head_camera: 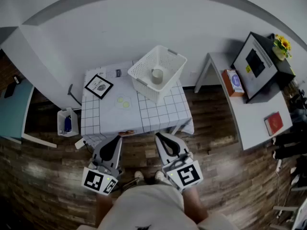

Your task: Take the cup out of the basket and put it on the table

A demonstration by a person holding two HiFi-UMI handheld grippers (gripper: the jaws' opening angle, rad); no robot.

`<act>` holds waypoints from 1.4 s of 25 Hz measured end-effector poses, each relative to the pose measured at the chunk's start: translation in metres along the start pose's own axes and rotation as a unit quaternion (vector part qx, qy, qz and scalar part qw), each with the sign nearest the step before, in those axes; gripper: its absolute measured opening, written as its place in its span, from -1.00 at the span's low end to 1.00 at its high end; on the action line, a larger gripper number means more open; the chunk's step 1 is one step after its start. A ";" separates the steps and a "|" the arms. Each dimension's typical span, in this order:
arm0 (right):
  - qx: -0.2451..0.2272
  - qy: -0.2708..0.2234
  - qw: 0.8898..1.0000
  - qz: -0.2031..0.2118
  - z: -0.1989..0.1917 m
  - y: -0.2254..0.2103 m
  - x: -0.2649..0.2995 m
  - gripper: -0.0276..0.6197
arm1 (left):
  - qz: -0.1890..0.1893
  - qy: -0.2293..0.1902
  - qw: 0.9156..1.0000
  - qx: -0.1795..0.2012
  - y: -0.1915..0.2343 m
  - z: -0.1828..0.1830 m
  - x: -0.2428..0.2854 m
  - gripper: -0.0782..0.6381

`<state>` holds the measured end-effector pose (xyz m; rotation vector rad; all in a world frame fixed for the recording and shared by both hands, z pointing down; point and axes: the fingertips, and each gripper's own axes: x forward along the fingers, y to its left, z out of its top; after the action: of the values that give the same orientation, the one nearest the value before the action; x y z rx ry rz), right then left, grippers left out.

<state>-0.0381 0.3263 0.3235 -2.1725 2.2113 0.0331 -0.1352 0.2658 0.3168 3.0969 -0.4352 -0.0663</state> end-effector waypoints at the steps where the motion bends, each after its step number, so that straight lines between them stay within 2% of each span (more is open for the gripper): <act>1: 0.000 0.001 1.000 0.000 -0.001 -0.003 -0.002 -0.88 | 0.001 0.001 1.000 0.000 -0.002 -0.001 0.002 -0.77; 6: -0.010 -0.005 1.000 0.002 -0.002 -0.020 -0.011 -0.87 | 0.010 0.006 1.000 0.003 -0.015 -0.001 0.016 -0.77; 17: 0.008 -0.028 1.000 0.010 0.006 -0.051 -0.016 -0.87 | 0.026 0.015 0.999 0.011 -0.029 0.000 0.038 -0.77; 26: -0.009 -0.011 1.000 0.003 -0.004 -0.062 0.022 -0.87 | 0.009 0.014 1.000 0.009 0.003 -0.009 0.065 -0.77; 35: -0.020 -0.002 1.000 -0.021 -0.010 -0.070 0.080 -0.87 | -0.021 0.010 1.000 0.005 0.058 -0.014 0.094 -0.77</act>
<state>0.0303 0.2443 0.3311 -2.2373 2.1803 0.0811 -0.0603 0.1841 0.3278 3.1140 -0.3700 -0.0347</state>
